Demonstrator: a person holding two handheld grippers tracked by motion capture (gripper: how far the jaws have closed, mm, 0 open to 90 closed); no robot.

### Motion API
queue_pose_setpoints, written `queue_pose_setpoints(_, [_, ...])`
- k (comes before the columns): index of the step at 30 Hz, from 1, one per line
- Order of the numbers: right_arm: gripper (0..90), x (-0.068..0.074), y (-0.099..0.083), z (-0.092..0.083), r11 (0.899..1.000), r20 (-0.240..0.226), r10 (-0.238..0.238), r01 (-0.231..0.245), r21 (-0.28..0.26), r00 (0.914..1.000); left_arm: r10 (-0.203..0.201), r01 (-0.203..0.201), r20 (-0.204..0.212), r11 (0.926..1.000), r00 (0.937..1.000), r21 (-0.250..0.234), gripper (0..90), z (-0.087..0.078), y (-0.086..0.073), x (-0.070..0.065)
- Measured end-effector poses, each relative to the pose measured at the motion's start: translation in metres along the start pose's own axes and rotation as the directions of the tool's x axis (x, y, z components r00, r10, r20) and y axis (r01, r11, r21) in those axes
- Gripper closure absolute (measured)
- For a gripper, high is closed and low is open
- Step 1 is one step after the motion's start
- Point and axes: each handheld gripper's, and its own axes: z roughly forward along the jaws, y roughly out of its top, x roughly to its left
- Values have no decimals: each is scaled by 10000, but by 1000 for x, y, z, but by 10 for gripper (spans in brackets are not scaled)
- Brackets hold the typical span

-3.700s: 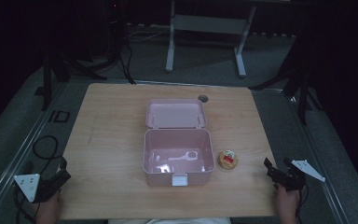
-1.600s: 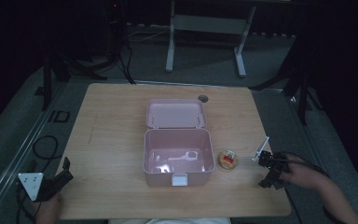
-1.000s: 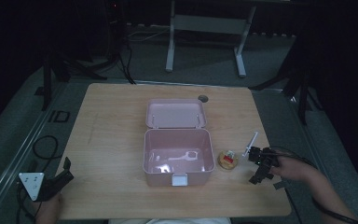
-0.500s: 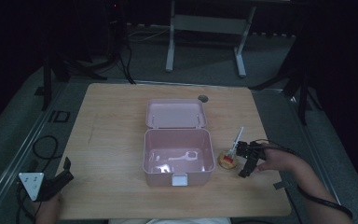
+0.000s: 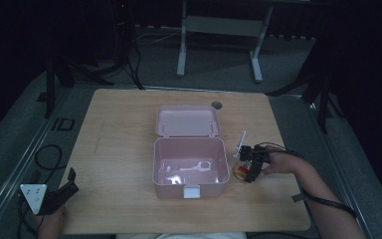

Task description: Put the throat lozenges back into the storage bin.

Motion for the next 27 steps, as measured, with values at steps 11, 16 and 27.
queue_pose_setpoints(11, [181,-3,20,13,9972,-155,-593,600,441,9981,-19,19,56,10000,10000,-5,10,0,0,0])
queue_pose_setpoints(16, [198,-3,23,12,9953,-200,-760,770,580,9969,-4,4,52,10000,10000,12,10,0,0,0])
queue_pose_setpoints(27, [200,1,14,-10,9939,-410,-779,809,755,9961,31,-32,73,10000,10000,49,10,0,0,0])
